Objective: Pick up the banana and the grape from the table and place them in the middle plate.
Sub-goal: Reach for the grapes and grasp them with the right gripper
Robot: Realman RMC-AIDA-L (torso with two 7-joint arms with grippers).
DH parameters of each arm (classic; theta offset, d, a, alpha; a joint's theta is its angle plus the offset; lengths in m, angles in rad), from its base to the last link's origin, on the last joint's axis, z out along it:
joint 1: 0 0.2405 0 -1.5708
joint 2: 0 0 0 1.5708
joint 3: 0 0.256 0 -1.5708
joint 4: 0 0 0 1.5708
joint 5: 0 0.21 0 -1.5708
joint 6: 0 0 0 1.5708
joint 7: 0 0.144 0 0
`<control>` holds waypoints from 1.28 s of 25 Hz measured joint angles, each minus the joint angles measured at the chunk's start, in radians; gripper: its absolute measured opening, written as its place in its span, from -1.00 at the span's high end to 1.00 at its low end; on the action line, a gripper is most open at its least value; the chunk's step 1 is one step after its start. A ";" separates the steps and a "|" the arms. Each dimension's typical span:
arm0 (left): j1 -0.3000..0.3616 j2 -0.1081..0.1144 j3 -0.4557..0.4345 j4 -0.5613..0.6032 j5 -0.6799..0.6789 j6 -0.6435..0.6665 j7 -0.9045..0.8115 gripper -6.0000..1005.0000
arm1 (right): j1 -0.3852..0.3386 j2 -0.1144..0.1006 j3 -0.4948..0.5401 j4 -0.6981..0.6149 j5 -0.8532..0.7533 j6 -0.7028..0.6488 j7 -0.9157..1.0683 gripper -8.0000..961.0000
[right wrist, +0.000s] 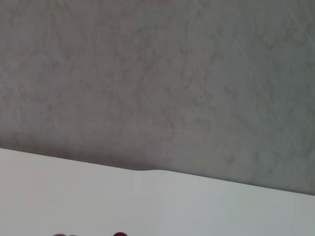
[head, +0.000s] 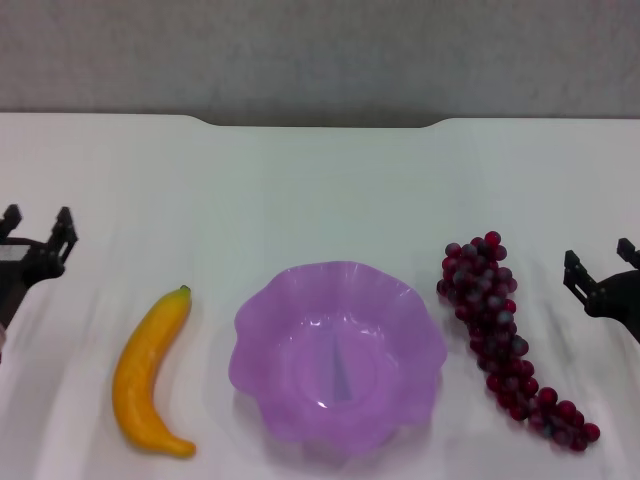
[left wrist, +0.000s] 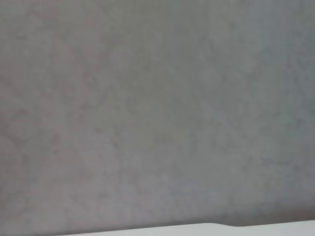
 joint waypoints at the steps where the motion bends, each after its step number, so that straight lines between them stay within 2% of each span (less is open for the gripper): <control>1: 0.001 0.000 -0.004 0.002 -0.017 -0.003 -0.002 -0.29 | 0.000 0.000 0.000 0.000 0.000 0.000 0.000 -0.51; 5: -0.002 -0.002 -0.005 0.005 -0.066 -0.016 -0.007 -0.29 | -0.001 -0.002 0.001 0.003 0.001 0.001 0.002 -0.51; 18: 0.005 0.000 -0.009 0.000 -0.085 -0.010 -0.053 -0.29 | -0.009 -0.003 0.000 0.020 0.010 -0.044 0.005 -0.51; 23: 0.010 0.002 -0.005 0.010 -0.085 -0.018 -0.054 -0.29 | -0.031 -0.021 0.000 0.153 0.002 -0.022 0.006 -0.51; 24: 0.010 0.002 -0.004 0.012 -0.085 -0.019 -0.052 -0.29 | -0.039 -0.029 0.000 0.195 0.001 -0.002 0.006 -0.51; 26: 0.010 0.003 -0.002 0.013 -0.082 -0.020 -0.051 -0.29 | -0.060 -0.060 0.002 0.285 0.001 0.051 0.005 -0.51; 27: 0.010 0.003 -0.001 0.012 -0.081 -0.020 -0.051 -0.29 | -0.070 -0.081 0.006 0.334 -0.001 0.089 0.004 -0.51; 28: 0.010 0.003 -0.001 0.012 -0.080 -0.020 -0.051 -0.29 | -0.085 -0.120 0.021 0.420 -0.004 0.165 0.001 -0.51; 30: 0.008 0.004 0.001 0.012 -0.079 -0.021 -0.052 -0.29 | -0.098 -0.166 0.059 0.530 -0.026 0.296 -0.003 -0.51; 32: 0.006 0.004 0.001 0.013 -0.079 -0.022 -0.051 -0.29 | -0.116 -0.189 0.132 0.628 -0.082 0.453 -0.003 -0.51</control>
